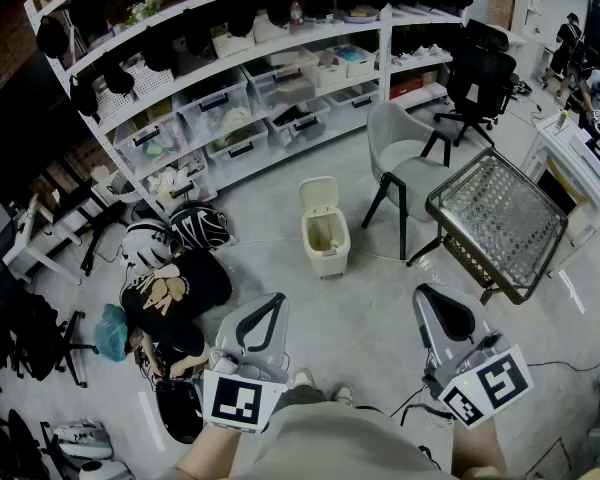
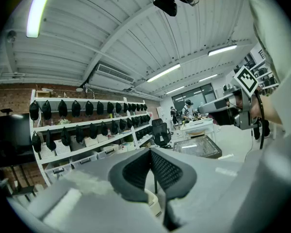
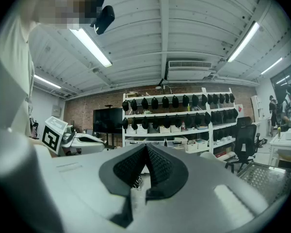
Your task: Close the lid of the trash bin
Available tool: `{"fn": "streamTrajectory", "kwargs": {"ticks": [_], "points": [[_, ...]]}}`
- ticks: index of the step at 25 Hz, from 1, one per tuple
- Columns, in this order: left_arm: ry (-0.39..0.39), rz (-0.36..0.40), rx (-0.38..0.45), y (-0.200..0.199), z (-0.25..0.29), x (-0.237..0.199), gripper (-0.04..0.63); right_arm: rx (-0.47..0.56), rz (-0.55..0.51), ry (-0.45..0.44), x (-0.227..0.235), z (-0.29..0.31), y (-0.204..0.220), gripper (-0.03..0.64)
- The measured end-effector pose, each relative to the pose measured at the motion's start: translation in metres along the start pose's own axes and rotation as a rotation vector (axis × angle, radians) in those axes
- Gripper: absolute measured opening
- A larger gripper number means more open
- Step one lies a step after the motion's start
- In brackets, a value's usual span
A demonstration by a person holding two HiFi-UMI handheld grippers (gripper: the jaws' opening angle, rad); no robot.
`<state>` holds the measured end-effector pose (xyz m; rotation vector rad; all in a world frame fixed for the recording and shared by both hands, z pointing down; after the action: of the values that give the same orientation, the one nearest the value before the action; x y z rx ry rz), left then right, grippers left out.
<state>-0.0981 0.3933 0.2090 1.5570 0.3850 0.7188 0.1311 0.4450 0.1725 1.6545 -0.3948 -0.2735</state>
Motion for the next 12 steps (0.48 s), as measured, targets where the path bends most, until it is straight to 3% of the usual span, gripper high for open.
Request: {"fn": "streamTrajectory", "kwargs": {"ticks": [12], "points": [[0.002, 0.018, -0.007, 0.004, 0.015, -0.001, 0.002, 0.007, 0.021, -0.012, 0.013, 0.010, 0.006, 0.003]]}}
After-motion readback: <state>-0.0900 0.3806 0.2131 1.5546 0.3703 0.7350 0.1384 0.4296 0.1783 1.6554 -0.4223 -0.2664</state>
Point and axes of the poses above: the fingertips, and each gripper's own axes: z forward along the fingers, x to its right, y out of its underside, the point moved 5 cm from there along -z, backward along the fingers, and after that the axes turned 9 degrees about x, right-handed, at the moved point
